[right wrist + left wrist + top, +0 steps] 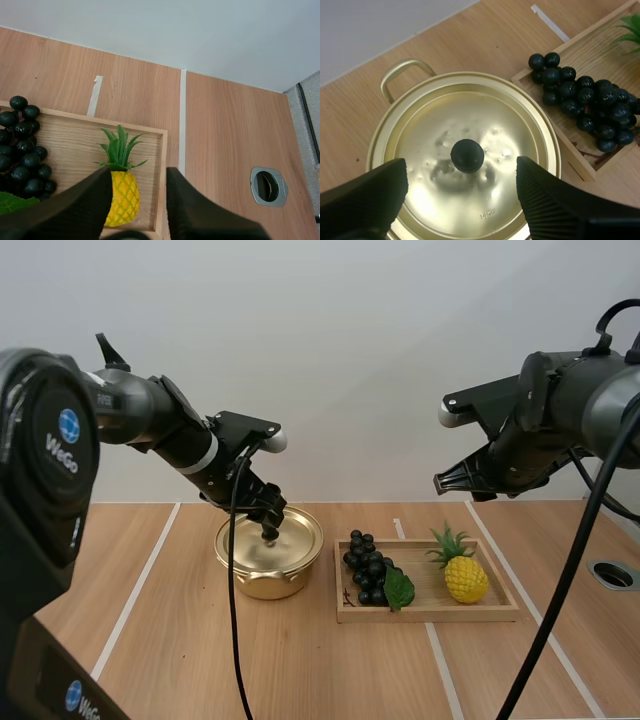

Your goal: Open the pot, put the pineapple inside, and close it

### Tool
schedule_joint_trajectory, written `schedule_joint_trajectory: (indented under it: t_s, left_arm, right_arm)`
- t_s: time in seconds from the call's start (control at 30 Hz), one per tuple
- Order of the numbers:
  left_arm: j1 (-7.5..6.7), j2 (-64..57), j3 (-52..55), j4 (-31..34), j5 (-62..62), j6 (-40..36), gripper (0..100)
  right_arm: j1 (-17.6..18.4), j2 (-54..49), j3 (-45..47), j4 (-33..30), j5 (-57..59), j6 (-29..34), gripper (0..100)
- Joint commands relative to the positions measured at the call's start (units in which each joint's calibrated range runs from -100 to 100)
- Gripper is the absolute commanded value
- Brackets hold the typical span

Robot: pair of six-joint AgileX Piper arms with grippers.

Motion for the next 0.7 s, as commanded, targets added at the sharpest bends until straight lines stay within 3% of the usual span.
schedule_joint_trajectory:
  t_s: [0.0,0.3,0.53,0.67]
  left_arm:
    - [0.06,1.75,-0.29,-1.23,-1.26,0.23,100]
    - [-0.28,4.03,-0.29,-1.73,-4.66,1.53,100]
    - [-4.18,4.03,-0.29,1.51,-10.1,0.13,100]
    - [-5.2,4.03,-0.29,6.48,-13.24,-3.05,100]
  right_arm:
    - [-0.3,-0.2,-0.54,-0.29,-1.04,-0.32,67]
    - [-0.3,-0.2,-0.54,-0.07,-1.04,-0.32,67]
    - [-0.3,-0.2,-0.54,0.6,-1.04,-0.32,67]
    - [-0.3,-0.2,-0.54,0.58,-0.55,-0.32,67]
